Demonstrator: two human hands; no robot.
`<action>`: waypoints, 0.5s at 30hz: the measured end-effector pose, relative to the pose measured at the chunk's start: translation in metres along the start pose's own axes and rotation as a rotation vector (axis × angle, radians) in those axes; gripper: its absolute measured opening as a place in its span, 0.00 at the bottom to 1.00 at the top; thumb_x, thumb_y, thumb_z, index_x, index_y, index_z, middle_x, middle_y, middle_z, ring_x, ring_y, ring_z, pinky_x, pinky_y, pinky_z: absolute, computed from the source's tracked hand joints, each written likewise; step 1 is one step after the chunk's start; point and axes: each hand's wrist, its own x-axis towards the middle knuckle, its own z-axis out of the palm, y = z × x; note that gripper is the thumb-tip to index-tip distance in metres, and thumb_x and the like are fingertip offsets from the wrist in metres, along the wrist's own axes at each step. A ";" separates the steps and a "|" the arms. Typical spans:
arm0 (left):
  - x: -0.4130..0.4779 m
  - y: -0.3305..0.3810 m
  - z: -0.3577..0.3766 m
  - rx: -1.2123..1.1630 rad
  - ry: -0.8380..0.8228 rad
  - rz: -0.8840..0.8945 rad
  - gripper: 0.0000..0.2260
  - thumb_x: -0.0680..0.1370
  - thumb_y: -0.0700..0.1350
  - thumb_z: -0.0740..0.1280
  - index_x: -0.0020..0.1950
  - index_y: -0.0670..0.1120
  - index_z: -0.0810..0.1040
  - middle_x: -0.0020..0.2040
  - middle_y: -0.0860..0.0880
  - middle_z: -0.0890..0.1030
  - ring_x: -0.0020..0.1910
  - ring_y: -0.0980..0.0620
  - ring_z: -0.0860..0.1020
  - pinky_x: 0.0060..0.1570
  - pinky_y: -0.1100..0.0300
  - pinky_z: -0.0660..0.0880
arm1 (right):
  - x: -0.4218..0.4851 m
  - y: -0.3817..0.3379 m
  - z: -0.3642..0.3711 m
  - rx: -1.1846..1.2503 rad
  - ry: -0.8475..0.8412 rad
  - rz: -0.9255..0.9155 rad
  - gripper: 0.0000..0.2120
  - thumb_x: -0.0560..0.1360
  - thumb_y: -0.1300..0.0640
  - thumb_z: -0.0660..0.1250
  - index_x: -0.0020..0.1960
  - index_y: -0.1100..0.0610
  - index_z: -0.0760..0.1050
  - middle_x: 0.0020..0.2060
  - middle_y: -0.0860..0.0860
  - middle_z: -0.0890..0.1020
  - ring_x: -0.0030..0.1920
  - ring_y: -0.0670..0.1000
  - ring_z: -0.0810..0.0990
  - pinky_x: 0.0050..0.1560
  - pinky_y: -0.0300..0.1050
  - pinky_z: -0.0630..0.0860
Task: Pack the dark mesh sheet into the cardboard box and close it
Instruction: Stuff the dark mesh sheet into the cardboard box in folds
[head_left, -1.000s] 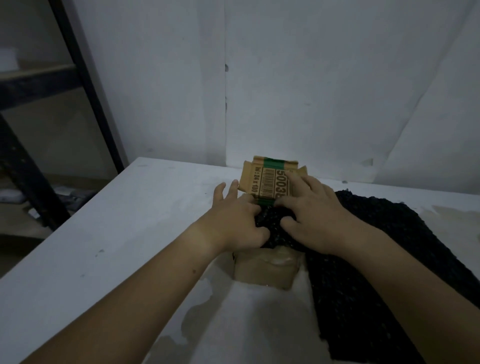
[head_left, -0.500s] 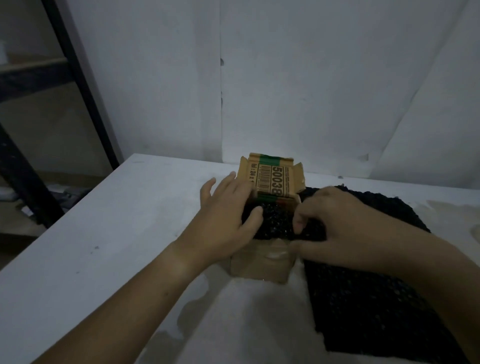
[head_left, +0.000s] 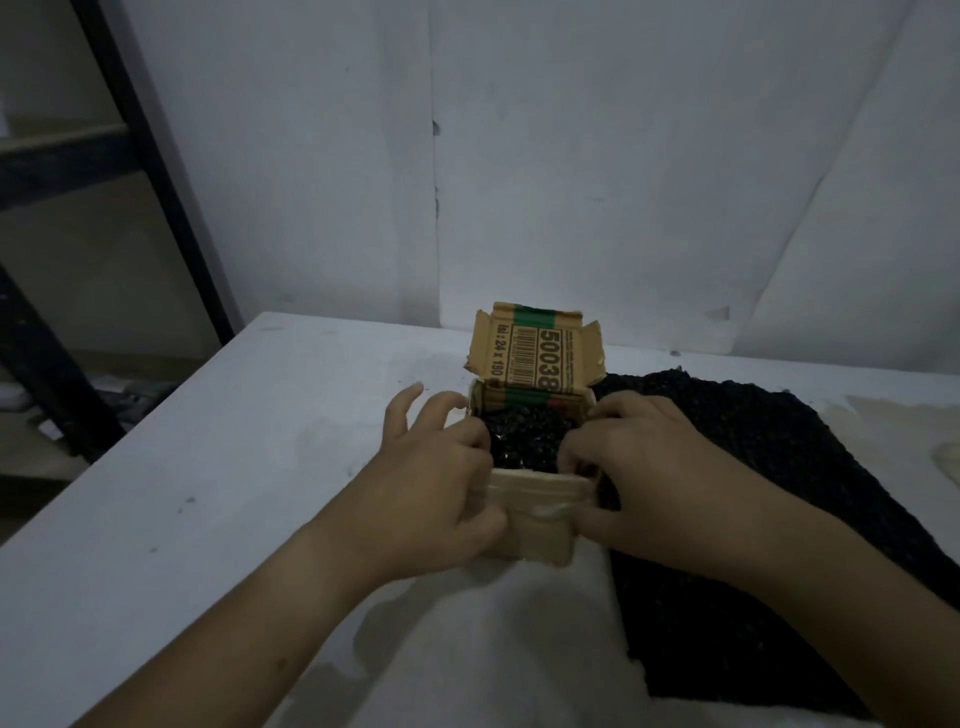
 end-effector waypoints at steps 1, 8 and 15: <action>0.003 -0.001 -0.002 0.013 -0.010 0.009 0.14 0.72 0.60 0.57 0.36 0.54 0.76 0.48 0.60 0.77 0.72 0.53 0.61 0.70 0.55 0.26 | 0.000 -0.001 0.000 -0.011 -0.002 0.006 0.07 0.70 0.42 0.65 0.45 0.43 0.75 0.43 0.39 0.77 0.61 0.50 0.67 0.63 0.47 0.62; 0.024 -0.003 -0.024 -0.067 0.068 0.005 0.13 0.76 0.54 0.53 0.44 0.53 0.75 0.49 0.58 0.79 0.75 0.52 0.61 0.73 0.52 0.35 | 0.012 0.002 0.002 0.046 -0.070 0.051 0.16 0.69 0.36 0.56 0.45 0.44 0.76 0.45 0.42 0.79 0.63 0.47 0.70 0.66 0.49 0.59; 0.085 0.004 -0.041 0.135 -0.491 -0.158 0.19 0.70 0.48 0.70 0.61 0.58 0.79 0.62 0.47 0.77 0.74 0.43 0.61 0.72 0.37 0.39 | 0.048 0.022 -0.014 -0.093 -0.122 0.207 0.18 0.70 0.48 0.70 0.60 0.43 0.75 0.50 0.44 0.81 0.58 0.51 0.73 0.59 0.50 0.61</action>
